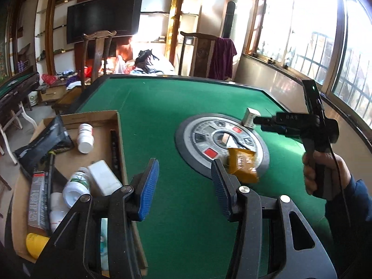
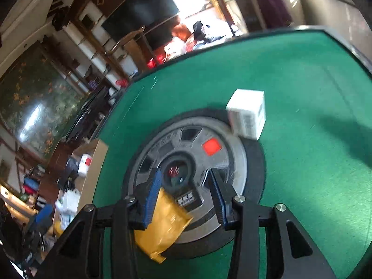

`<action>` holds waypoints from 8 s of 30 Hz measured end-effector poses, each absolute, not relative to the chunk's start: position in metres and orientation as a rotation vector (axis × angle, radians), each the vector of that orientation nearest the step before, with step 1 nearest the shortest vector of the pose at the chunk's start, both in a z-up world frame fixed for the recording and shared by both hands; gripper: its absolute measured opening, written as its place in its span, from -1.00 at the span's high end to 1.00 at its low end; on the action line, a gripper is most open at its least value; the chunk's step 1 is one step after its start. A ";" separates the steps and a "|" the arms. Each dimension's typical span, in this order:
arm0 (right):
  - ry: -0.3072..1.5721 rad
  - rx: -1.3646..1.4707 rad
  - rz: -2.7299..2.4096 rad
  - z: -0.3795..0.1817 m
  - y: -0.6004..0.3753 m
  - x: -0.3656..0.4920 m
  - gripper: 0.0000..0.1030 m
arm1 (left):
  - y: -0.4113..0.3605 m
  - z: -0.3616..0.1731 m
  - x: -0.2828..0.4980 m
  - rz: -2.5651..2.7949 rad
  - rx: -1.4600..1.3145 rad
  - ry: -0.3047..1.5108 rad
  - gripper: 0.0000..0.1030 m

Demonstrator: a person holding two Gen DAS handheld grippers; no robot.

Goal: Organize objects
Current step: 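Grasp the yellow padded packet with the left gripper while the right grasps the white barcode box, then carry the yellow packet and white barcode box into the cardboard box and lower them, then open both grippers to release the packet and barcode box inside the box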

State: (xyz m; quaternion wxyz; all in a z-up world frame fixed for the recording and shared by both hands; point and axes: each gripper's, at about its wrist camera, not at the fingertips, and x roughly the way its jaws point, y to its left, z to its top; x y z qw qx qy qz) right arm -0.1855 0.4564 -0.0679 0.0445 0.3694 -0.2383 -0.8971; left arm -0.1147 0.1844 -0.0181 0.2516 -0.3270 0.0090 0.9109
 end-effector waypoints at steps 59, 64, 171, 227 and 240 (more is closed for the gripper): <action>-0.648 0.967 -2.871 -0.032 0.447 -0.079 0.35 | 0.342 -0.087 -0.170 2.116 -1.282 0.431 -0.25; -0.632 0.976 -2.869 -0.033 0.444 -0.082 0.35 | 0.339 -0.089 -0.161 2.166 -1.237 0.420 -0.24; -0.152 1.347 -2.440 -0.079 0.111 -0.318 0.35 | 0.054 -0.060 -0.230 2.700 -1.329 -0.128 0.11; -0.072 1.325 -2.539 -0.063 0.119 -0.308 0.30 | 0.055 -0.054 -0.224 2.713 -1.280 -0.141 -0.13; -0.036 1.326 -2.467 -0.055 0.120 -0.272 0.30 | 0.055 -0.053 -0.225 2.728 -1.278 -0.122 -0.14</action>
